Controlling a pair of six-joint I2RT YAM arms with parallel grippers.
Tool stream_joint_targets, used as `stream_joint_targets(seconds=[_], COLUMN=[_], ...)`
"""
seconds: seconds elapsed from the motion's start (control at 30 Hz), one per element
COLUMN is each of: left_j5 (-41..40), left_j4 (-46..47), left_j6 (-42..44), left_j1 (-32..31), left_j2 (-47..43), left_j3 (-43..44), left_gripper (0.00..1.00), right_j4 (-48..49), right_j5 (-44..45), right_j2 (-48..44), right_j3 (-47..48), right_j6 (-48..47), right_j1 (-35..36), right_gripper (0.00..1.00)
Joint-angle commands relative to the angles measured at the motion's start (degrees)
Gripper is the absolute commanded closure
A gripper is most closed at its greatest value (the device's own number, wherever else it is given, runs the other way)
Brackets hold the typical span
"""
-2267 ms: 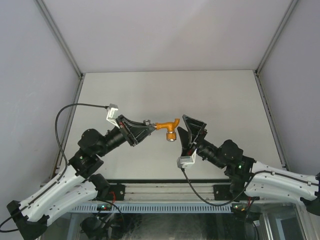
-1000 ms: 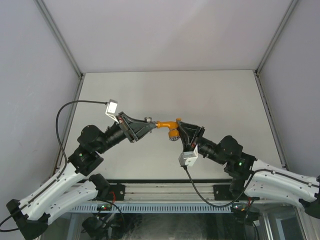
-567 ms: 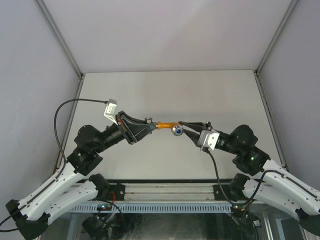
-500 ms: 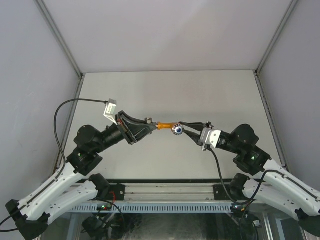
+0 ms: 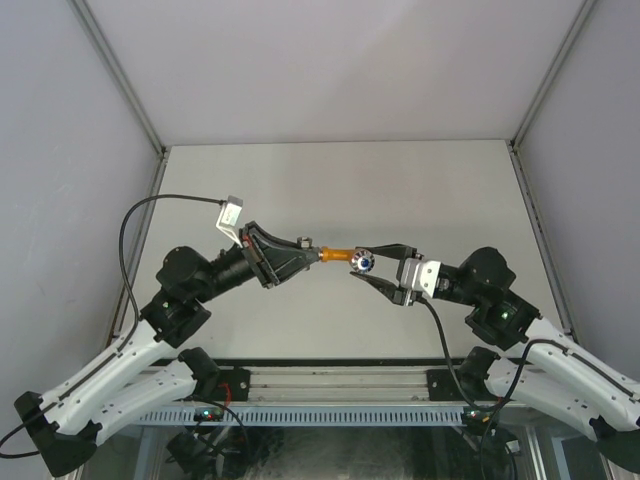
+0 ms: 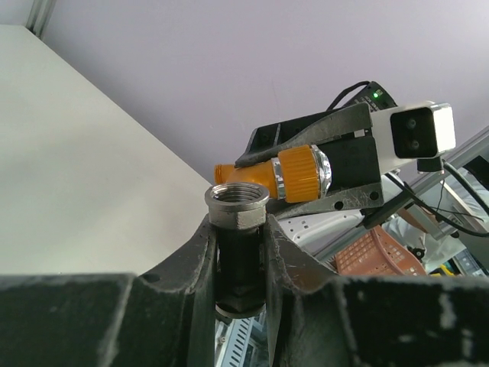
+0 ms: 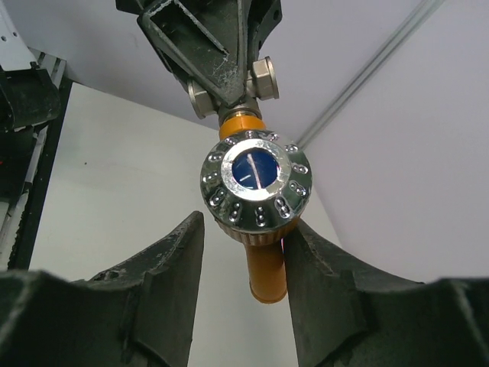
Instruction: Install the water faucets
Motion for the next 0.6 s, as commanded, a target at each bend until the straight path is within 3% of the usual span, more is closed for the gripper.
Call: stream_joint_targets(seconds=[0.0,0.17,0.3,0.43,0.57], left_j5=[1.0,1.4,1.9,2.6,3.7], left_j4=[5.2,5.7,6.0,6.1,6.2], left_j6=[-1.8,-1.8,-1.2,0.1,1.7], left_j1=[-0.2,-0.2,-0.2,-0.2,-0.2], left_j2=[-0.8,-0.9,-0.6,-0.4,-0.2], left_j3=[1.3,1.1,0.8,0.4,0.0], left_gripper=[1.00,1.00,0.99,1.00,1.00], right_j4=[1.8,2.7,5.6,8.4,9.0], right_j5=[-1.2,-0.1,0.7,1.7,-3.6], right_j2=[0.3,0.6,0.9,1.9,4.1], right_j3=[2.0,1.9,1.9,3.1,5.6], right_j6=[0.3,2.3,9.2,22.4,39.2], right_j1=[0.4,0.5,0.3,-1.7,-6.6], right_gripper=[0.56,0.58,0.73,0.86,1.00])
